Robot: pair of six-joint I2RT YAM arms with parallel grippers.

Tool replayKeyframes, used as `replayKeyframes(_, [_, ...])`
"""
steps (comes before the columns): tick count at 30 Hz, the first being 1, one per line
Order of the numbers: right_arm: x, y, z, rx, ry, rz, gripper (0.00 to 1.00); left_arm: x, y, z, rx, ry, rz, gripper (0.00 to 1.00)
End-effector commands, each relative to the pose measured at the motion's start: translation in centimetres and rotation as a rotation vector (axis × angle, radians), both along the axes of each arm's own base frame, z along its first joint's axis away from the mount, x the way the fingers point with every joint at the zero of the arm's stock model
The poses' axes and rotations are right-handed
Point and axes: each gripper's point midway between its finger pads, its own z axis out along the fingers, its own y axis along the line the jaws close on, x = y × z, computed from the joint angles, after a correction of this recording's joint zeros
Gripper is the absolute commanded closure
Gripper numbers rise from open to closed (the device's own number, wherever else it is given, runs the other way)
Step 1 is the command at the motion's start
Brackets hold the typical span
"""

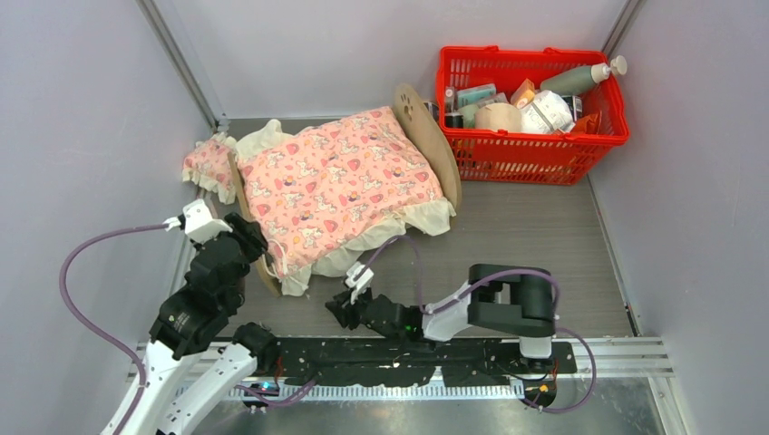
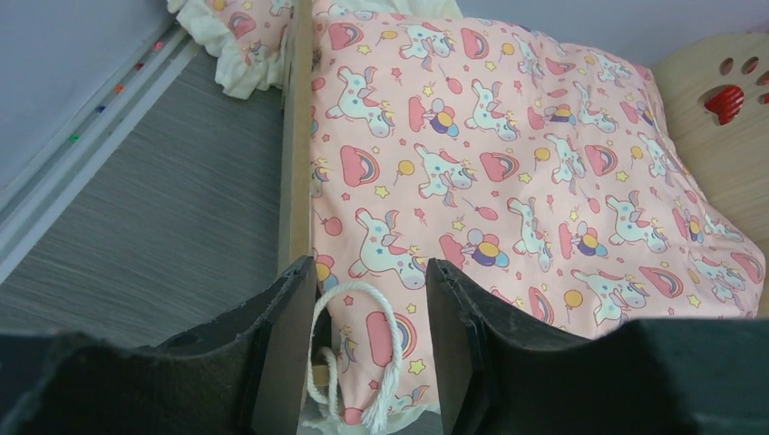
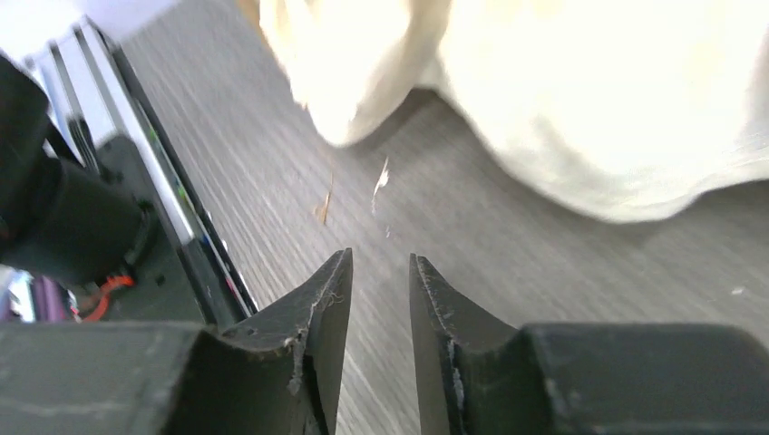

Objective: Set up the pet bed
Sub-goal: Tie the ropes to the bed frame.

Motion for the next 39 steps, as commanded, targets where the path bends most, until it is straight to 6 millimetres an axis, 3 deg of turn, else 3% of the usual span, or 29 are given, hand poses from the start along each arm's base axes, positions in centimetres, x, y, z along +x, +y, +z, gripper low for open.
replayKeyframes(1, [1.4,-1.4,3.2,0.081,0.093,-0.053,0.63,0.6,-1.3,1.6,0.073,0.032,-0.095,0.48])
replayKeyframes(4, [2.8,-3.3,3.4,0.046,0.092,-0.103,0.58,1.5,-3.7,0.5,0.094,0.141,-0.204,0.48])
replayKeyframes(7, [4.0,-5.1,5.9,0.051,0.075,-0.147,0.51,1.9,-6.8,-2.5,0.078,0.272,-0.333,0.49])
replayKeyframes(10, [4.0,-5.2,7.9,0.032,-0.005,-0.097,0.47,1.7,-6.2,-5.2,0.031,0.335,-0.258,0.49])
replayKeyframes(11, [3.4,-4.2,9.2,0.071,-0.028,-0.037,0.47,1.7,-6.2,-5.6,0.021,0.329,-0.257,0.49])
replayKeyframes(15, [2.9,-0.9,10.3,0.06,-0.112,0.08,0.46,2.3,-5.4,-5.5,-0.016,0.317,-0.234,0.49])
replayKeyframes(16, [2.9,-0.2,9.2,0.036,-0.106,0.092,0.46,2.4,-5.5,-5.5,-0.036,0.321,-0.242,0.49])
replayKeyframes(18, [3.3,1.9,9.6,0.047,-0.107,0.1,0.46,2.5,-6.0,-6.0,-0.107,0.35,-0.267,0.5])
replayKeyframes(19, [3.4,2.5,8.7,0.039,-0.1,0.104,0.46,2.5,-6.2,-6.5,-0.148,0.371,-0.275,0.51])
replayKeyframes(20, [3.3,3.4,9.3,0.063,-0.103,0.114,0.46,2.5,-6.5,-7.0,-0.183,0.383,-0.287,0.53])
replayKeyframes(21, [3.3,4.0,8.6,0.063,-0.096,0.119,0.46,2.6,-6.8,-7.3,-0.205,0.388,-0.297,0.56])
replayKeyframes(22, [3.3,4.8,9.1,0.08,-0.098,0.127,0.46,2.7,-7.0,-7.4,-0.214,0.385,-0.309,0.56])
replayKeyframes(23, [3.3,5.3,8.1,0.07,-0.089,0.13,0.46,2.8,-7.2,-7.5,-0.218,0.38,-0.32,0.56])
replayKeyframes(26, [3.5,6.6,7.9,0.083,-0.077,0.131,0.47,3.1,-7.1,-7.7,-0.205,0.373,-0.313,0.56])
replayKeyframes(32, [3.7,7.5,5.9,0.059,-0.033,0.103,0.56,3.8,-6.7,-7.4,-0.176,0.371,-0.296,0.56])
replayKeyframes(34, [3.9,7.4,5.2,0.048,-0.016,0.082,0.64,4.1,-6.6,-7.4,-0.166,0.373,-0.296,0.57])
replayKeyframes(37, [3.4,7.5,4.9,0.064,0.043,0.078,0.91,4.0,-5.9,-8.2,-0.134,0.411,-0.266,0.57])
replayKeyframes(39, [2.3,7.6,5.0,0.075,0.076,0.096,0.94,3.9,-5.2,-8.6,-0.109,0.43,-0.235,0.56])
